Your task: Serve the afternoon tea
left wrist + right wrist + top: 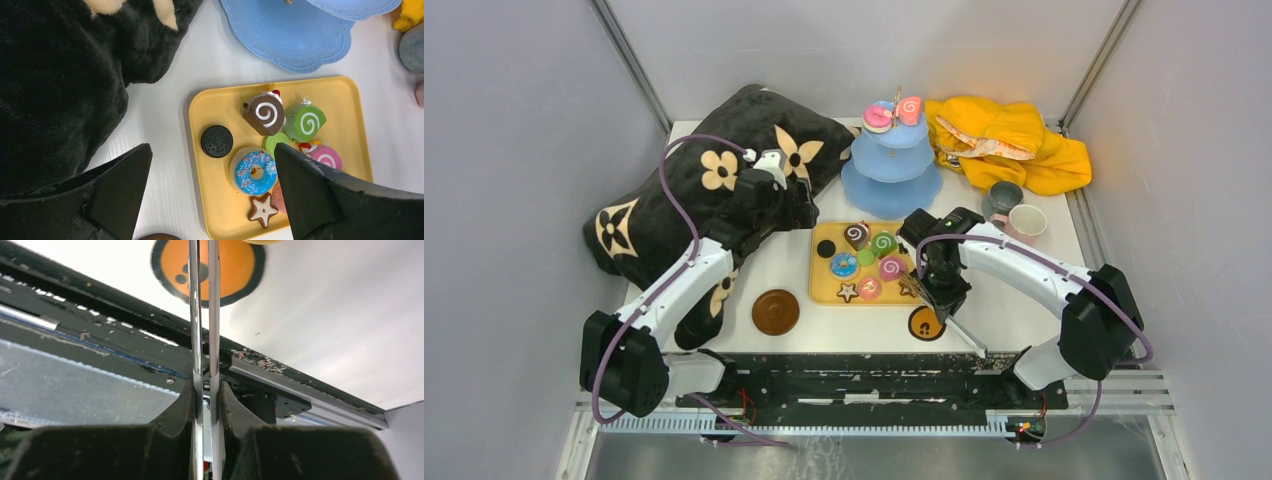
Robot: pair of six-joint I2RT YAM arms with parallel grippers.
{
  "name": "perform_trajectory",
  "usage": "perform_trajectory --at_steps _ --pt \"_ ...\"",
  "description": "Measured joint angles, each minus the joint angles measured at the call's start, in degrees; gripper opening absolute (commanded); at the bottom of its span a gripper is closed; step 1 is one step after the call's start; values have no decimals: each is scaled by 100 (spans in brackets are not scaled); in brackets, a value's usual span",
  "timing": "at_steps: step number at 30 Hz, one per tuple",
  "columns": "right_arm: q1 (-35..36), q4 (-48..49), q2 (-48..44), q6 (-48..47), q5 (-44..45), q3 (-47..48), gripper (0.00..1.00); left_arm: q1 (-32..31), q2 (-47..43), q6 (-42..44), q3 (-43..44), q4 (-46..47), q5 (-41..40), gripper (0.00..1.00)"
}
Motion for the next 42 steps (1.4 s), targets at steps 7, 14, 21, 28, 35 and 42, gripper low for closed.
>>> perform_trajectory --at_steps 7,14,21,28,35,42 --pt "-229 -20 57 136 610 66 1 0 17 0 0 0 0 99" --pt "-278 -72 -435 411 721 251 1 0 17 0 -4 2 -11 99" --pt "-278 -197 -968 914 680 -245 1 0 17 0 -4 37 4 99" --pt "-278 -291 -1008 1202 610 -664 1 0 17 0 -4 37 13 99" --pt "-267 -155 -713 1134 267 -669 1 0 22 0 -4 37 24 99" --pt "-260 297 -435 1043 -79 -586 1 0 22 0 -4 37 24 99"
